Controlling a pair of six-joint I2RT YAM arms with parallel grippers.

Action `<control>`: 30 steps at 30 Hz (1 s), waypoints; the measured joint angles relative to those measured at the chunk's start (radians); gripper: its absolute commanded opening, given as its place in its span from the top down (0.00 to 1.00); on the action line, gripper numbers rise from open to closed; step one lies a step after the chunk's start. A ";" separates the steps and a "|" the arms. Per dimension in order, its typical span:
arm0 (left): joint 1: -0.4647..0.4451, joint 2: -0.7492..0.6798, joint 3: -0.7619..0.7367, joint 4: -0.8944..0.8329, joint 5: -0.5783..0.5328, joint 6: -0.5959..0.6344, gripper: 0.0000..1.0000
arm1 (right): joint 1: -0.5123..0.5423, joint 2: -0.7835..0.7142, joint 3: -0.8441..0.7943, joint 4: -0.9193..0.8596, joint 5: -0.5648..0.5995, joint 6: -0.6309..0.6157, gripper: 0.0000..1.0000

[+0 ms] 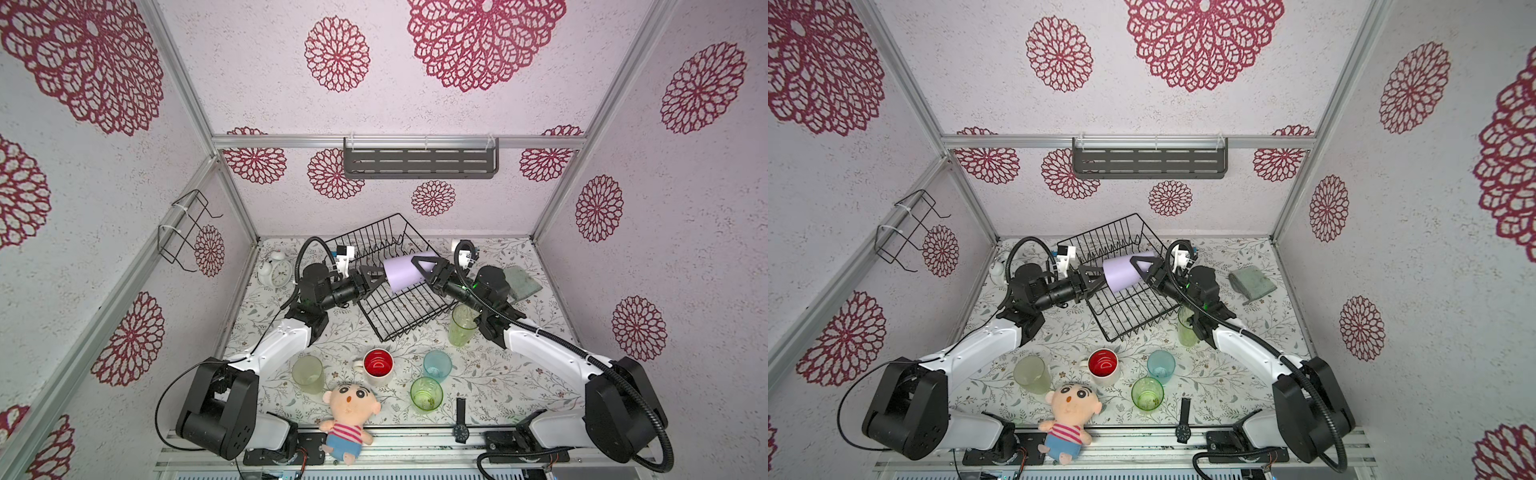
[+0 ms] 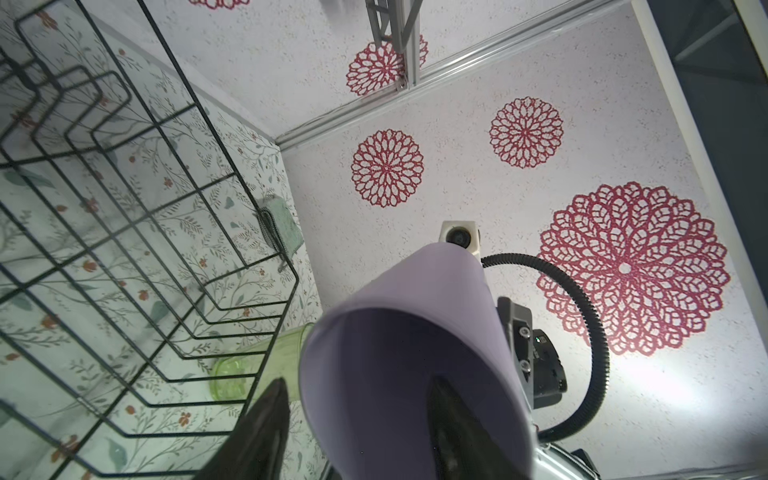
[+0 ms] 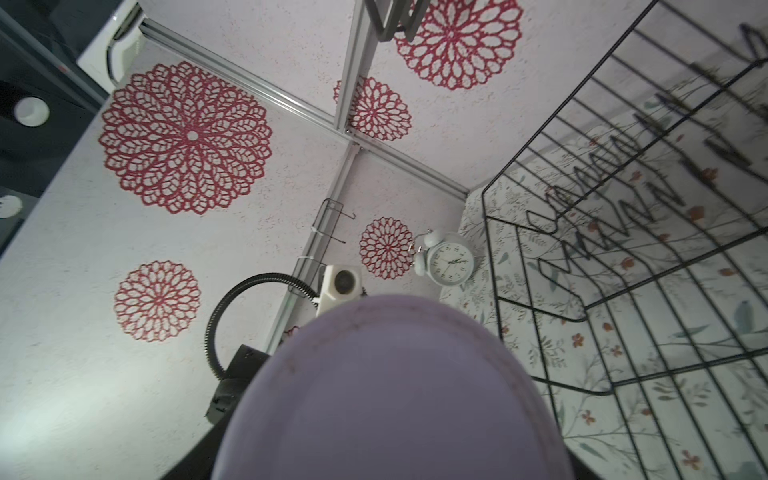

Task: Load the cups into the dish rack
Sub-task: 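Close the right gripper on the lavender cup while the left gripper opens, then carry the lavender cup over the rack while the left grasps a green cup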

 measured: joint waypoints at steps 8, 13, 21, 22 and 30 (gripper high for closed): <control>0.077 -0.087 -0.051 -0.085 -0.002 0.029 0.36 | -0.034 0.037 0.145 -0.286 0.114 -0.286 0.36; 0.119 -0.196 -0.058 -0.279 -0.058 0.130 0.33 | -0.035 0.146 0.312 -0.447 0.200 -0.515 0.38; 0.175 -0.385 -0.012 -0.669 -0.210 0.278 0.25 | -0.034 0.348 0.511 -0.605 0.352 -0.788 0.38; 0.192 -0.399 -0.012 -0.707 -0.215 0.283 0.25 | -0.034 0.369 0.526 -0.616 0.373 -0.814 0.38; 0.288 -0.448 -0.013 -1.000 -0.241 0.327 0.03 | -0.019 0.499 0.596 -0.655 0.502 -0.958 0.38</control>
